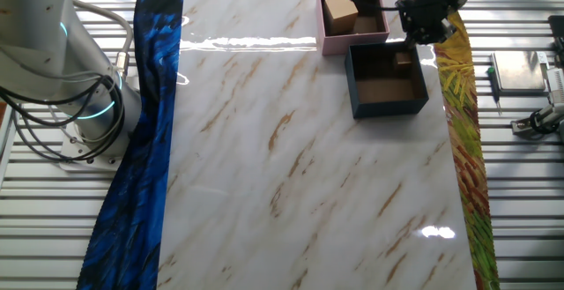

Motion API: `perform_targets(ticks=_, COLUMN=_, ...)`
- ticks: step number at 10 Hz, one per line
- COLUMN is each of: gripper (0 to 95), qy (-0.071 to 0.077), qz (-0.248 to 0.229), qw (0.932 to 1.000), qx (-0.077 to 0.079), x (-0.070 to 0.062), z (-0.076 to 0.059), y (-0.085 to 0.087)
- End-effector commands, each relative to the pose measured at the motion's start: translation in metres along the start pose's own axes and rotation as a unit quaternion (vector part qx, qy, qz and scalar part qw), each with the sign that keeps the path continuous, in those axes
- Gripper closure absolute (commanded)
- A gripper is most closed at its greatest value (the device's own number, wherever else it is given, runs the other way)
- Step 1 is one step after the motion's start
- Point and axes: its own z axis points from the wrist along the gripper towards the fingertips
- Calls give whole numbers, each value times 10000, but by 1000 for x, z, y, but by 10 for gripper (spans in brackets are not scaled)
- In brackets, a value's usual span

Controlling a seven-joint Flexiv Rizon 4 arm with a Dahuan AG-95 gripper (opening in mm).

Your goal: Move an object from one box to another

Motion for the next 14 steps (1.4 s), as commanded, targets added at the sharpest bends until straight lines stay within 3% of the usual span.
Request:
perform_targets(ticks=1, gripper=950, qy=-11, qz=-28, qw=10000, qx=24, x=-2, z=0, y=0)
perform_targets(ticks=9, gripper=950, qy=-120, qz=-125, qw=9998, qx=65, x=-2, z=0, y=0)
perform_targets(ticks=11, gripper=950, qy=-155, qz=-161, qw=9997, qx=82, x=-8, z=3, y=-1)
perform_targets(ticks=14, gripper=950, qy=-181, qz=-188, qw=9996, qx=79, x=-5, z=9, y=-2)
